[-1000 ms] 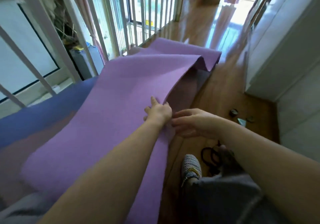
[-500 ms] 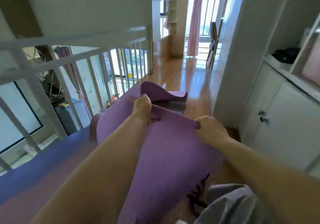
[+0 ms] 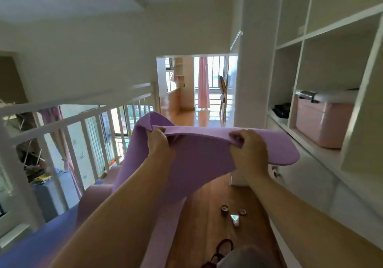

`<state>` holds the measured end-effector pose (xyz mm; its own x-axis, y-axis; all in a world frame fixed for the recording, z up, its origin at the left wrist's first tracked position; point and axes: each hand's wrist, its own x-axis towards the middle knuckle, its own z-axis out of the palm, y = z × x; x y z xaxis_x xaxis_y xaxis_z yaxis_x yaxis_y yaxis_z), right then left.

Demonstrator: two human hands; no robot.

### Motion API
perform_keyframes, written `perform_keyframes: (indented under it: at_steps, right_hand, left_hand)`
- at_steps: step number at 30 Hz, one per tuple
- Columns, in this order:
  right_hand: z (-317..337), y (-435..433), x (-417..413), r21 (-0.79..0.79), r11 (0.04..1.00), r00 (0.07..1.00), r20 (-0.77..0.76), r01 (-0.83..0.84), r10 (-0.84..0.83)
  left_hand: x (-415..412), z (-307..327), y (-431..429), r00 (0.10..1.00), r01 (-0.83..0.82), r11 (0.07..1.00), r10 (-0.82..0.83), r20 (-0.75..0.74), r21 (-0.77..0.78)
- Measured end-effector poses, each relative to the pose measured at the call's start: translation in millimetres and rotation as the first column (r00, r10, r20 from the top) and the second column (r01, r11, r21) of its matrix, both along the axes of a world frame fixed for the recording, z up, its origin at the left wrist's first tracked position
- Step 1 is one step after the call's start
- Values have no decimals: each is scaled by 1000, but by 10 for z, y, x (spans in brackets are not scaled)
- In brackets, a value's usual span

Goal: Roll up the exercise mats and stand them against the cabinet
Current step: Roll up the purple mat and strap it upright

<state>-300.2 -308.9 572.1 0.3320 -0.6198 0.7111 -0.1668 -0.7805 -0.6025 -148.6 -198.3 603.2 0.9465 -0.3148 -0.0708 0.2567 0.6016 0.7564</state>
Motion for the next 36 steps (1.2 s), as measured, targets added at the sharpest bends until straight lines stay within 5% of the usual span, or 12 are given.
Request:
perform_keyframes:
  at_steps: [4, 7, 10, 12, 17, 23, 27, 32, 36]
  right_hand:
    - [-347, -78, -224, -297, 923, 926, -213, 244, -313]
    - [-545, -142, -350, -68, 914, 877, -261, 400, -403]
    - [-584, -123, -354, 400, 897, 981, -29, 186, -190]
    - [-598, -98, -286, 571, 820, 975, 153, 44, -159]
    - [-601, 38, -103, 704, 682, 908, 393, -198, -142]
    - [-508, 153, 133, 717, 605, 880, 473, -346, -56]
    - [-630, 172, 330, 663, 676, 942, 148, -321, 302]
    - [-836, 169, 522, 585, 804, 893, -301, -105, 336]
    - [-593, 164, 750, 604, 788, 890, -286, -120, 355]
  left_hand:
    - [21, -96, 145, 999, -20, 999, 22, -45, 47]
    - [69, -151, 273, 998, -14, 998, 18, -61, 68]
    - [123, -198, 394, 997, -26, 996, 32, -70, 84]
    - [130, -224, 465, 995, -41, 994, 50, -85, 100]
    - [242, -264, 630, 993, -71, 994, 79, -88, 81]
    - [353, -236, 837, 992, -55, 991, 68, -104, 125]
    - [284, -154, 1024, 990, -6, 997, 16, -142, 70]
    - [318, -27, 1193, 994, 10, 1000, -7, -106, 26]
    - [486, 77, 1234, 998, 11, 998, -7, -57, 64]
